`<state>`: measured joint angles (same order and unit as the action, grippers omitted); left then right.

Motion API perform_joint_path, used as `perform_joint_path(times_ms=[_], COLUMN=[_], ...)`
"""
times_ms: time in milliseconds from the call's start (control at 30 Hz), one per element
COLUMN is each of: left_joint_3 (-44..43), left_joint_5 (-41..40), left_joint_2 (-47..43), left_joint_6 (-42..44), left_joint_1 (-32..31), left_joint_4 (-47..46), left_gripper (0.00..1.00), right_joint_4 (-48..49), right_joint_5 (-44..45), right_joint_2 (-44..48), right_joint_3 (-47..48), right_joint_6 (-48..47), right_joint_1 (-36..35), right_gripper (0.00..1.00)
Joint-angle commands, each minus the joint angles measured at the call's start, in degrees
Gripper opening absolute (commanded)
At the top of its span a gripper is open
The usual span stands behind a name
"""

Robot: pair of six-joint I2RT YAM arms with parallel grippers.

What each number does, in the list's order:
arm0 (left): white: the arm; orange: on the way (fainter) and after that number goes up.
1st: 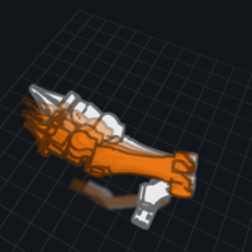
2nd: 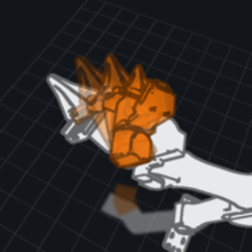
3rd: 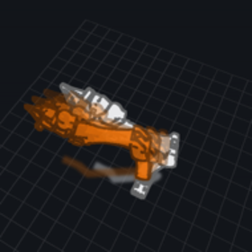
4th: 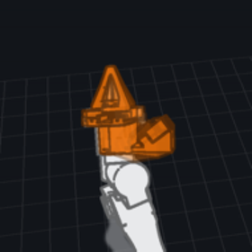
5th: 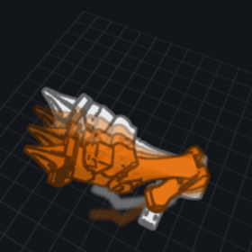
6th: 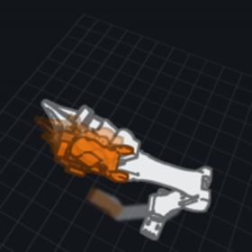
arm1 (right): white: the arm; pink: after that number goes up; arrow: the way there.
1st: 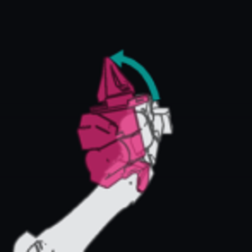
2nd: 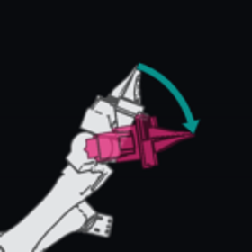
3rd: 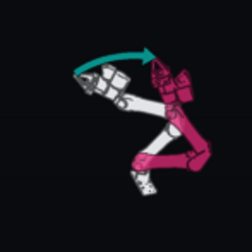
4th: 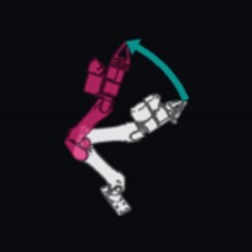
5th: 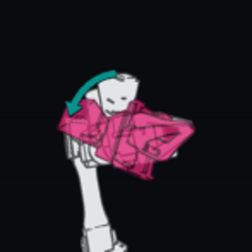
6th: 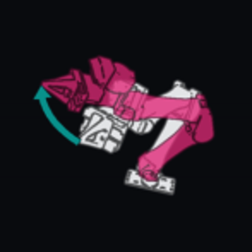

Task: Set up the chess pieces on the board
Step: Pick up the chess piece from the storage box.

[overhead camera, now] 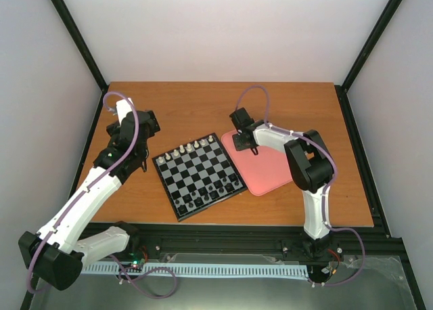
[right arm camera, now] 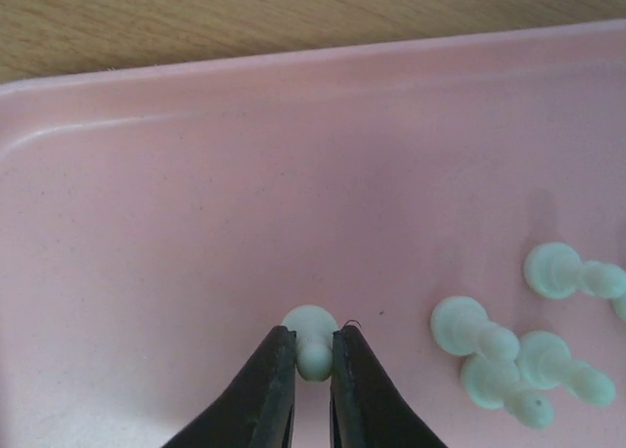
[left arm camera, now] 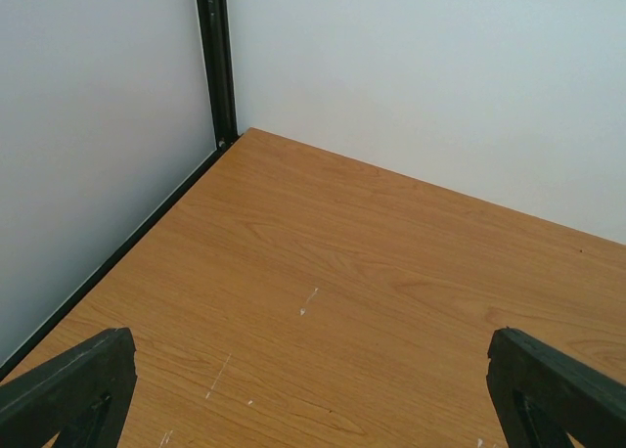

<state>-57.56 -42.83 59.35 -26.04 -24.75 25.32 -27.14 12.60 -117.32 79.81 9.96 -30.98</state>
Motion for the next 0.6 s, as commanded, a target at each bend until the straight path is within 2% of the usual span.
perform_joint_path(times_ms=[0,133,567], left_joint_3=[-1.5,-1.6,-1.6], left_joint_5=[-0.2,-0.2,-0.2], left_joint_2=[-1.2,-1.1,-1.5], left_joint_6=[-0.9,-0.9,-0.8], left_joint_1=[0.4,0.4,0.4], left_joint_4=[-0.6,-0.7,-0.4], left_gripper=[1.0,1.0,1.0], right_joint_4=[0.9,0.6,-0.8], right_joint_5=[-1.0,-1.1,-5.2], right_joint_2=[-1.6,-1.1,7.6], right_joint_3=[1.5,1.5,2.3], right_joint_6=[0.0,0.0,-0.6], right_joint_1=[0.8,0.8,0.2], right_gripper=[0.09,0.03,0.03])
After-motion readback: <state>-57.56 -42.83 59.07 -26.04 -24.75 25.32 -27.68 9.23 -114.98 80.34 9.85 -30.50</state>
